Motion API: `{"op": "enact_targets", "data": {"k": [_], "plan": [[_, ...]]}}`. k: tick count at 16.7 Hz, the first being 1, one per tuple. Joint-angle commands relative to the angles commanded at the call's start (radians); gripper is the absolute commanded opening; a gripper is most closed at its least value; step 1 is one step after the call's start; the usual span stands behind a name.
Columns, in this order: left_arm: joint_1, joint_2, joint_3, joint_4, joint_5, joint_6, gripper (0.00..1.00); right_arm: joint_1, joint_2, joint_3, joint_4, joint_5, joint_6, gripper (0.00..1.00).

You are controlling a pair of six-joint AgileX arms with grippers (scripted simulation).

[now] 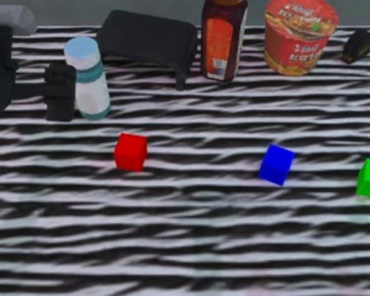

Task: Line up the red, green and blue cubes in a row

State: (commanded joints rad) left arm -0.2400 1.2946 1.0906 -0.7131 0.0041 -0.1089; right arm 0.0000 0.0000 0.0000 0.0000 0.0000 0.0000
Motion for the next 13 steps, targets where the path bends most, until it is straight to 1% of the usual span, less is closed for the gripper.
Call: {"op": "enact_targets", "data": {"k": [3, 6, 10, 13], "plan": [[-0.056, 0.335, 0.256, -0.175, 0.0, -0.026, 1.0, 0.0, 0.0, 0.0, 0.0, 0.0, 0.0, 1.0], [-0.106, 0.603, 0.479, -0.324, 0.001, -0.049, 1.0, 0.0, 0.0, 0.0, 0.0, 0.0, 0.0, 1.0], [-0.154, 0.849, 0.714, -0.461, 0.0, -0.073, 1.0, 0.0, 0.0, 0.0, 0.0, 0.0, 0.0, 1.0], [-0.173, 0.948, 0.812, -0.511, 0.0, -0.082, 1.0, 0.0, 0.0, 0.0, 0.0, 0.0, 0.0, 1.0]]}}
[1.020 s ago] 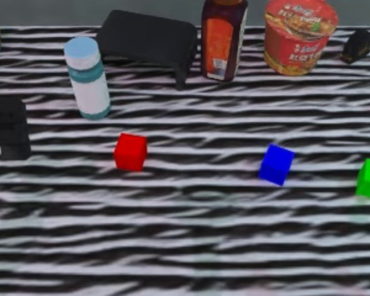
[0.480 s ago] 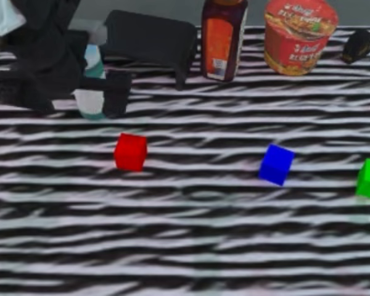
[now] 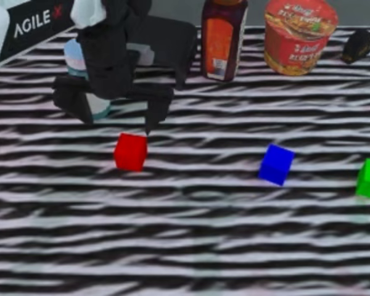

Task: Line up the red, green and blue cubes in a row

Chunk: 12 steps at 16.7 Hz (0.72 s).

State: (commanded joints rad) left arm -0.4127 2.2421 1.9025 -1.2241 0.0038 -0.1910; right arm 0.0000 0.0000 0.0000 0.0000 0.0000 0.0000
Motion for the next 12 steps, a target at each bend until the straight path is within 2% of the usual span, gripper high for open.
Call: {"op": "enact_targets", "data": {"k": [7, 12], "plan": [[0.002, 0.014, 0.01, -0.002, 0.0, 0.0, 1.0, 0.0, 0.0, 0.0, 0.0, 0.0, 0.0, 1.0], [0.0, 0.062, -0.095, 0.154, 0.0, 0.002, 1.0, 0.0, 0.0, 0.0, 0.0, 0.0, 0.0, 1.0]]}}
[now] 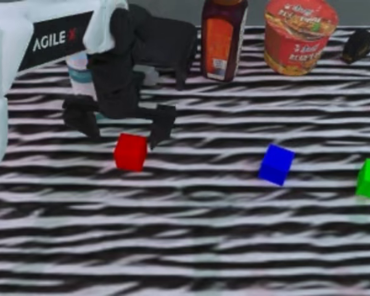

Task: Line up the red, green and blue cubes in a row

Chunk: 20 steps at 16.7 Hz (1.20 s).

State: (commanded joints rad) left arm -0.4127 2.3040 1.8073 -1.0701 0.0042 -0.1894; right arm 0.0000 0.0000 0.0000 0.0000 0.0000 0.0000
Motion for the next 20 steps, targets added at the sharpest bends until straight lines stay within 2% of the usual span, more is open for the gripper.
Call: {"op": "enact_targets", "data": {"k": [4, 8, 20], "plan": [[-0.001, 0.045, -0.087, 0.13, 0.0, 0.0, 1.0, 0.0, 0.0, 0.0, 0.0, 0.0, 0.0, 1.0], [-0.001, 0.048, -0.094, 0.138, 0.0, 0.0, 1.0, 0.0, 0.0, 0.0, 0.0, 0.0, 0.0, 1.0], [-0.001, 0.048, -0.094, 0.138, 0.0, 0.0, 0.1, 0.0, 0.0, 0.0, 0.0, 0.0, 0.0, 1.0]]}}
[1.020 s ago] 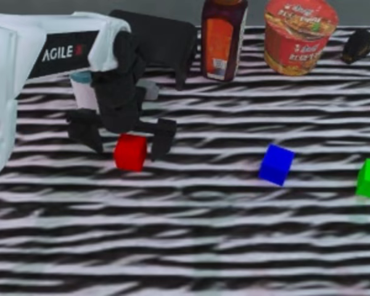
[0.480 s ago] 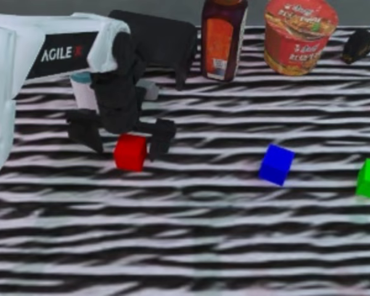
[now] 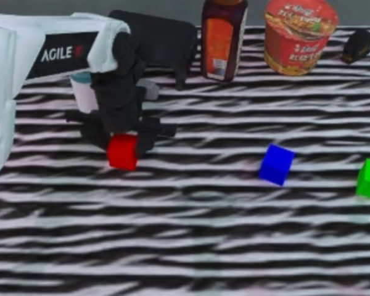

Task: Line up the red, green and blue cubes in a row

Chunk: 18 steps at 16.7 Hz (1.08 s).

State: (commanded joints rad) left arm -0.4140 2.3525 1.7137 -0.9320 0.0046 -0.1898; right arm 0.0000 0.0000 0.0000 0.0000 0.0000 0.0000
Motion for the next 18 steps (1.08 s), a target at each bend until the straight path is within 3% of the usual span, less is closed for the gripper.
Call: {"op": "enact_targets", "data": {"k": [2, 11, 18], "plan": [[0.0, 0.0, 0.0, 0.0, 0.0, 0.0, 0.0, 0.0, 0.0, 0.0, 0.0, 0.0, 0.0, 1.0], [0.002, -0.03, 0.011, -0.013, -0.006, 0.004, 0.0, 0.0, 0.0, 0.0, 0.0, 0.0, 0.0, 1.0], [0.018, -0.09, 0.155, -0.224, -0.007, 0.002, 0.0, 0.0, 0.0, 0.0, 0.0, 0.0, 0.0, 1.0]]}}
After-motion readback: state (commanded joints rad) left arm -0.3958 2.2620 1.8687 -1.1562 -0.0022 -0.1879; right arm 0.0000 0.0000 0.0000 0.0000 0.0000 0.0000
